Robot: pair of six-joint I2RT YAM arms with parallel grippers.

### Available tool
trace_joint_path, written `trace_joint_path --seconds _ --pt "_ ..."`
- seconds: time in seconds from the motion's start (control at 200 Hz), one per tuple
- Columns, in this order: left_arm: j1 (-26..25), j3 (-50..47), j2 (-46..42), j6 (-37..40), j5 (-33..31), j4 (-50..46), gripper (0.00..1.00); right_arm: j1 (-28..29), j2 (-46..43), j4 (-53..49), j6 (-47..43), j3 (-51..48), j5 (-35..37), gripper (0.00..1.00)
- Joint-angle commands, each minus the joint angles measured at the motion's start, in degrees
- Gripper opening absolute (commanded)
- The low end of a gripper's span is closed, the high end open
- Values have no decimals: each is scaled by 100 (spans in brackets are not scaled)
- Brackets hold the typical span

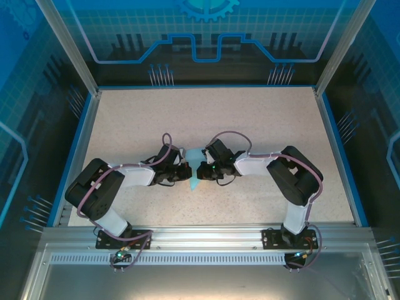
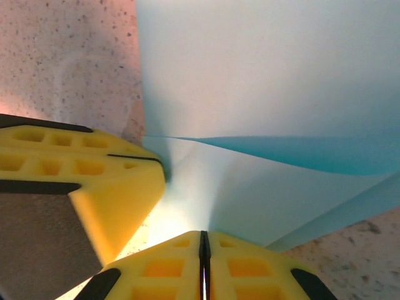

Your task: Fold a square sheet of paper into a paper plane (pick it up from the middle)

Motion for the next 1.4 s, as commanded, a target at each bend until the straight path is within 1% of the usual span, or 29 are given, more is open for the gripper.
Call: trace_joint_path --seconds 0.0,0.115,0.435,0.645,0.84,0.935,1.065,1.2,1.395 --pt "-24 75 39 100 -156 -284 0 -80 86 -216 132 -56 221 8" --pt "-23 83 56 94 -155 -291 0 -106 109 -338 240 -59 333 8" --pt "-23 105 12 127 -133 -341 0 -92 -223 -266 61 169 58 8" --pt "-26 127 21 135 -142 -359 0 -94 126 -292 128 234 115 8" --pt "-21 119 34 128 -177 -361 0 -178 280 -488 456 -51 454 8" --pt "-24 110 32 128 -169 -368 0 -251 299 -480 553 -175 391 8" --pt "-20 101 21 128 -170 -367 0 -190 -1 -192 379 -155 61 8" --pt "-27 101 21 110 -170 -355 0 -68 -314 -160 109 52 -42 8" --pt "-21 110 21 119 -163 -359 0 -187 -74 -257 53 302 130 8"
